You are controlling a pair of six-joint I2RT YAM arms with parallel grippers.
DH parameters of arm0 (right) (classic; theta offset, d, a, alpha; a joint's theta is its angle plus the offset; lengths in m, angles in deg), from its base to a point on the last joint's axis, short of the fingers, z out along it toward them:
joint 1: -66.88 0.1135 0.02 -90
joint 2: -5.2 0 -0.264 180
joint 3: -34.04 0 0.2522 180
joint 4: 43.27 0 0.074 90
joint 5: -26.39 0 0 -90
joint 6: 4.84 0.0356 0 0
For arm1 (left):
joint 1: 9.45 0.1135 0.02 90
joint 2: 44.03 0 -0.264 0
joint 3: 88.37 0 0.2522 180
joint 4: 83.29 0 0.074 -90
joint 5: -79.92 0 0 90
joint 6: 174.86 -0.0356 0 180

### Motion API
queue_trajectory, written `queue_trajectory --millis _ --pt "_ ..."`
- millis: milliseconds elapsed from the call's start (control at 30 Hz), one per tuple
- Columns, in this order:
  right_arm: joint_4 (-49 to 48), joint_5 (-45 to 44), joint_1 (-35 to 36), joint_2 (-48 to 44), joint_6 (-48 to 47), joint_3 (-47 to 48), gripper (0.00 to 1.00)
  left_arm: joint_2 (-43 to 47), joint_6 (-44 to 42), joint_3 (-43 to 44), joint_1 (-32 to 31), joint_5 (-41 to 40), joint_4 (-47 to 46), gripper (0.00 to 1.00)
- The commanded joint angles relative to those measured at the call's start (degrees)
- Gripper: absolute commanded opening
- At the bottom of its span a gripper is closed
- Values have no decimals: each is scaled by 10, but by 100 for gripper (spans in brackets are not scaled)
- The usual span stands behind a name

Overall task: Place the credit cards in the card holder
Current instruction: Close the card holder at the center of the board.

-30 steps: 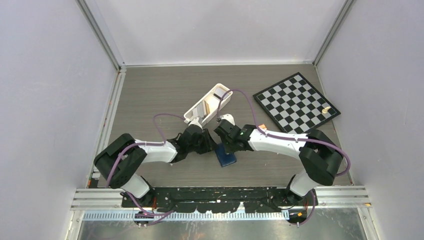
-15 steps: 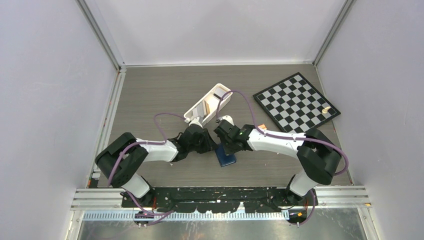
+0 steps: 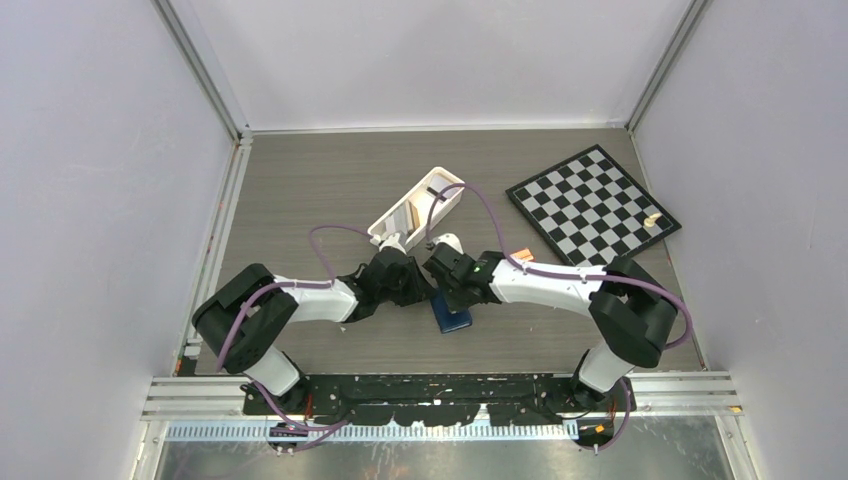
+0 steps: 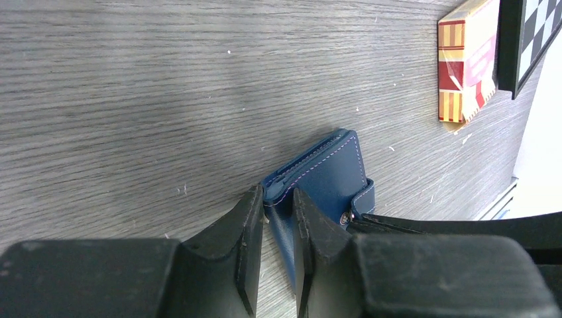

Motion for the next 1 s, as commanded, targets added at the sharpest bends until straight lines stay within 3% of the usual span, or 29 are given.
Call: queue_trajectory --millis 0,133,500,967 --pt "8 1 13 15 -6 18 0 -21 -20 3 -6 -25 53 8" --pt "17 -7 26 24 -10 26 0 -21 -19 4 -8 -27 56 0" --pt "17 -32 58 55 4 36 1 -31 -2 0 -12 -25 38 0" --pt "6 -19 42 92 3 36 1 -45 5 -13 -14 -14 2 0"
